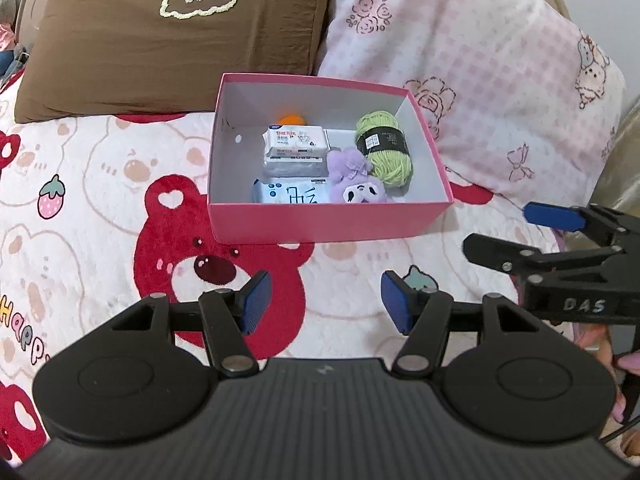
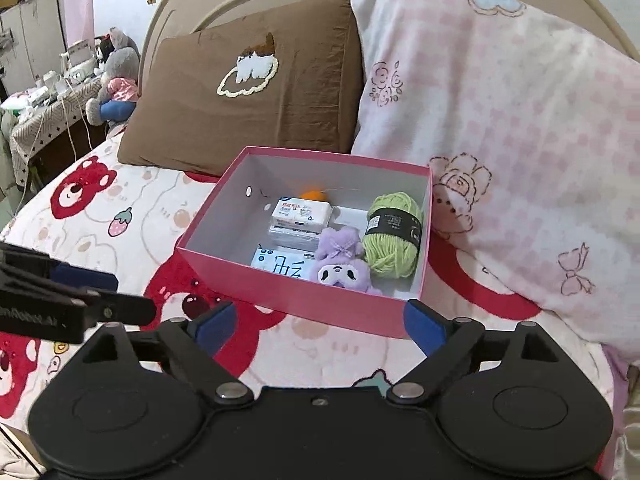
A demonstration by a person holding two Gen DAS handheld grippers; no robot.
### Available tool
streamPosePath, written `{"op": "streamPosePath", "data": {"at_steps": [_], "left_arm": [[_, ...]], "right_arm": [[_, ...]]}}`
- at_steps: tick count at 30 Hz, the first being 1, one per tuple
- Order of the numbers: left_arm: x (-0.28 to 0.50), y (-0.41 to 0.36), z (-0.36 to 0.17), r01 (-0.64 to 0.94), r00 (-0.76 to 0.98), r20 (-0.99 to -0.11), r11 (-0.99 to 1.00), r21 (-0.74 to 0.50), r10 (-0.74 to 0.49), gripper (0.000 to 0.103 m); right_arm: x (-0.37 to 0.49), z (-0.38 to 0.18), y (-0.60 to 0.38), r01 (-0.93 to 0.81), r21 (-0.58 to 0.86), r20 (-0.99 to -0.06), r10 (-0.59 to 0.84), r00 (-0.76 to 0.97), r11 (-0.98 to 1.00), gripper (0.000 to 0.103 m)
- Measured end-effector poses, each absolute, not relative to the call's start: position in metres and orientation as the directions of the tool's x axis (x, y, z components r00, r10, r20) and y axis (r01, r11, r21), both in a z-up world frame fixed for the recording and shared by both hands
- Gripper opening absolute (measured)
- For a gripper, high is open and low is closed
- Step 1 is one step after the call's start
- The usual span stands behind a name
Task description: Organize objects
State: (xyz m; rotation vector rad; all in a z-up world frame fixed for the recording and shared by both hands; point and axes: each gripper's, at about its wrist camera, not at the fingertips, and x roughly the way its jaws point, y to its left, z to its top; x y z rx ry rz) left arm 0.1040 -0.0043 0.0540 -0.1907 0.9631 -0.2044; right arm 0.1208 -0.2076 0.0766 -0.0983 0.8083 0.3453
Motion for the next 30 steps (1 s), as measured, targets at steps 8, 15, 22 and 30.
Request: {"op": "streamPosePath", "data": {"at_steps": [8,15,22,30], "left_arm": [[0.102,-0.012,0.045,0.072,0.548,-0.798,0.965,-0.253,-0.250,0.082],[0.096,-0.019,0.040,0.087,0.569,-0.785,0.967,-0.240,-0.246,0.103],[0.095,-0.015,0.036,0.024,0.566,-0.805,0.980,-0.199,-0.178,0.103],[0.090,-0.011,0.034,-0.020,0.549,-0.830,0.991,-0.130,-0.097,0.103]], "right_arm": [[0.113,0.071,-0.217,-0.299,0.044,-0.735,0.234,0.636,0.953,0.103],[0.108,0.064,-0.219,-0.297,0.013,-0.748,0.207,0.631,0.955,0.103],[0.101,0.062,-0.224,-0.279,0.041,-0.770,0.208,0.603,0.960,0.103],[0.089,0.060,-0.227,-0.225,0.011,-0.779,0.150,0.609,0.974,0.103]]}}
